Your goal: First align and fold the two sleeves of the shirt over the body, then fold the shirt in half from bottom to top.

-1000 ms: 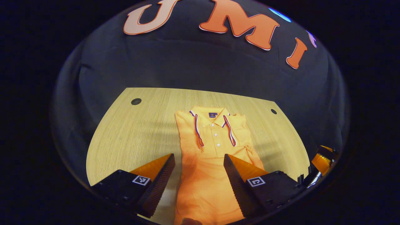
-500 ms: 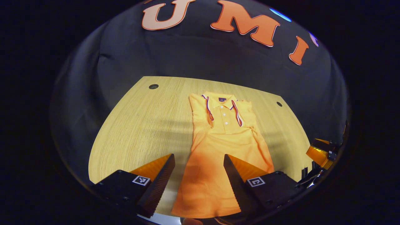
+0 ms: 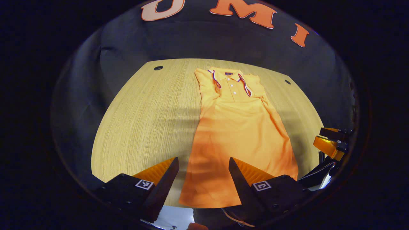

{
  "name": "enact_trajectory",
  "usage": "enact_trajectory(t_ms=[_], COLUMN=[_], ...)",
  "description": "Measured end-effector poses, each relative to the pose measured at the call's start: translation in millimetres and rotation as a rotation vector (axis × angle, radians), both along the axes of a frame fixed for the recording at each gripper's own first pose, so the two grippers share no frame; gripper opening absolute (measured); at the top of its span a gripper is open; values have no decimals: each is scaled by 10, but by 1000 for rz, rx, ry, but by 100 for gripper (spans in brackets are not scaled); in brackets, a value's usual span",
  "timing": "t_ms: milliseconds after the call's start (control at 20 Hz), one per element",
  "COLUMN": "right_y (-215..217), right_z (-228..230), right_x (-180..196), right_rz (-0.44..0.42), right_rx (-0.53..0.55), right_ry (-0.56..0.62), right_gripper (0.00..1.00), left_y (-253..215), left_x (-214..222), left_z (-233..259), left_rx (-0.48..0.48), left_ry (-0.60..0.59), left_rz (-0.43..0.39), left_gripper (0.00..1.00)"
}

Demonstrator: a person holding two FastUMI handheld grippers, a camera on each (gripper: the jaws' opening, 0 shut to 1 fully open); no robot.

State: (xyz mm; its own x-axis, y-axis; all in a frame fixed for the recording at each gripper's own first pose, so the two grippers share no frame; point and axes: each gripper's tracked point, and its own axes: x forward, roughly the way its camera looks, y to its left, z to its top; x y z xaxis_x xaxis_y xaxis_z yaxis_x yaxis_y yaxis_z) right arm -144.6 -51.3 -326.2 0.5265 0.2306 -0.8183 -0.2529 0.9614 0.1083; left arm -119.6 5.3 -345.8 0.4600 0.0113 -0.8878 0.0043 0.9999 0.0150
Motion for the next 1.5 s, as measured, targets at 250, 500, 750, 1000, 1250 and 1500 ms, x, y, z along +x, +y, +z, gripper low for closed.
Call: enact_trajectory(t_ms=[250, 500, 750, 1000, 1250, 1500], right_y=[25, 59, 119, 171, 193, 178], right_z=[-322, -677, -777, -776, -819, -845], right_x=[-374, -857, -1146, -1161, -1097, -1067], right_rz=[33, 70, 67, 56, 56, 54], right_rx=[-8, -40, -28, -38, -65, -86], right_ry=[128, 266, 341, 348, 339, 334], right_gripper=[98, 98, 98, 98, 98, 95], left_y=[-28, 59, 65, 190, 256, 233], left_x=[-426, -768, -1019, -1066, -1061, -969], left_z=[-303, -625, -734, -710, -729, -744], left_rx=[11, 56, 69, 77, 65, 60], left_ry=[116, 215, 262, 271, 286, 297], left_rz=[-12, -16, -20, 26, 34, 27], left_gripper=[97, 97, 97, 94, 96, 100])
